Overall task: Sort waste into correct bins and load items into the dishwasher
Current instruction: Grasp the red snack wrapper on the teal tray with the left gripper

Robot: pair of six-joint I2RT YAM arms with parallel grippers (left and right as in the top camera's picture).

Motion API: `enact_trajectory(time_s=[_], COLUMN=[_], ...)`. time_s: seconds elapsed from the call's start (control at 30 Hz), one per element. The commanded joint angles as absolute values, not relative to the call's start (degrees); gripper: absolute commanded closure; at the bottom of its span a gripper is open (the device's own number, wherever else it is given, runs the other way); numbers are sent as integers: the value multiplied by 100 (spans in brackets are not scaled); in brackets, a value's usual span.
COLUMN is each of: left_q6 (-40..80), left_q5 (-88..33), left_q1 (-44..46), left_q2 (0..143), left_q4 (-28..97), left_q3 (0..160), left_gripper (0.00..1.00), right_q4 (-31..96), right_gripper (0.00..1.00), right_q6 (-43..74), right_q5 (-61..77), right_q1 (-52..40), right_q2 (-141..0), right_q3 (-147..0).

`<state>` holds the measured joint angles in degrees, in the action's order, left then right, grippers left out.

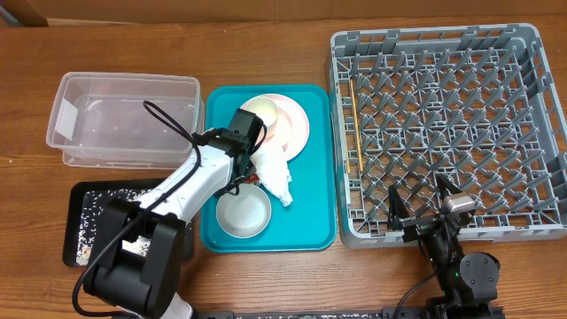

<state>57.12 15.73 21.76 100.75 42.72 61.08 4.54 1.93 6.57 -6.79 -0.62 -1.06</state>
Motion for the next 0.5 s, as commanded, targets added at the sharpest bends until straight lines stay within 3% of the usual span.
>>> enact_trajectory(time_s=[0.0,0.23,0.47], left_q6=[5833,5830,5830], left_q5=[1732,1732,1737], left_q1=[2165,2165,2165], left_q2=[10125,10125,10125], left_q4=[4233,4187,4180], left_q3=[6058,6058,6058], left_gripper=[71,85,88], right_q4=[423,423,423], right_gripper=[0,0,0], right_q6=[220,220,220], right_q5=[607,607,607], right_q1=[-672,-672,-672], right_q2=[-16,-16,-16], right_q3=[-47,-47,-47])
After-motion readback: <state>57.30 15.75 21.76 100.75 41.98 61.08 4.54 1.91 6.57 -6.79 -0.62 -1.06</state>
